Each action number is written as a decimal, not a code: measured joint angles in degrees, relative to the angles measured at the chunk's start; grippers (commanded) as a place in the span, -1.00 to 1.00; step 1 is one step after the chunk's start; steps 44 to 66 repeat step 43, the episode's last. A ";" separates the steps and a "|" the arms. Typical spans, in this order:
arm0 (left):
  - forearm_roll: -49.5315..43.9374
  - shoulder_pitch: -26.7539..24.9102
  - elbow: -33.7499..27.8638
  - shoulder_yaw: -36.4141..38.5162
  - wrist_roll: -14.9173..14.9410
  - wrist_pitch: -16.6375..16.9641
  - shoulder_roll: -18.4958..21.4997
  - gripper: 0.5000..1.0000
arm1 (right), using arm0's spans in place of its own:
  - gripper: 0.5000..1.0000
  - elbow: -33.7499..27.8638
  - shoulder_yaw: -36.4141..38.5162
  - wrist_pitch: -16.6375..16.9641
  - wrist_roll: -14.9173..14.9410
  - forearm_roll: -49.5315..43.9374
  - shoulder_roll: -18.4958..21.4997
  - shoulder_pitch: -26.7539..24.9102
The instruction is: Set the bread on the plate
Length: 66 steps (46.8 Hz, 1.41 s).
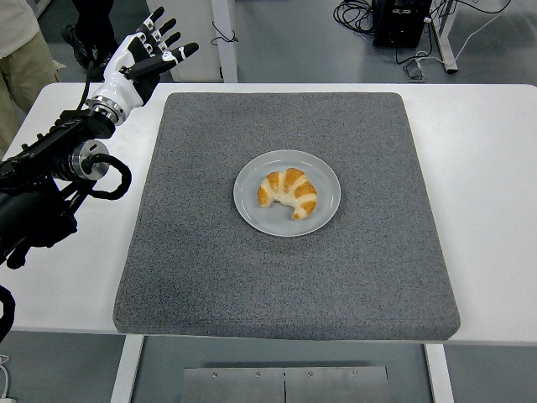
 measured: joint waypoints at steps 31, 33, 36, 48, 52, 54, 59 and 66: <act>-0.06 1.88 2.42 -0.97 -1.25 -1.38 -1.20 0.91 | 1.00 0.20 0.03 0.08 0.00 0.00 0.00 0.20; -0.12 2.03 2.42 -1.01 -1.41 -1.48 -1.04 0.91 | 1.00 0.03 -0.01 0.08 0.01 0.00 -0.01 0.15; -0.19 2.15 2.44 -1.32 -1.58 -1.73 -0.88 0.91 | 1.00 0.22 -0.06 0.13 0.00 0.00 0.00 -0.28; -0.16 2.52 2.44 -1.57 -1.59 -1.98 -0.80 0.91 | 1.00 0.56 0.46 0.12 -0.02 0.00 0.00 -0.25; -0.16 2.52 2.44 -1.57 -1.59 -1.98 -0.80 0.91 | 1.00 0.56 0.46 0.12 -0.02 0.00 0.00 -0.25; -0.16 2.52 2.44 -1.57 -1.59 -1.98 -0.80 0.91 | 1.00 0.56 0.46 0.12 -0.02 0.00 0.00 -0.25; -0.16 2.52 2.44 -1.57 -1.59 -1.98 -0.80 0.91 | 1.00 0.56 0.46 0.12 -0.02 0.00 0.00 -0.25; -0.16 2.52 2.44 -1.57 -1.59 -1.98 -0.80 0.91 | 1.00 0.56 0.46 0.12 -0.02 0.00 0.00 -0.25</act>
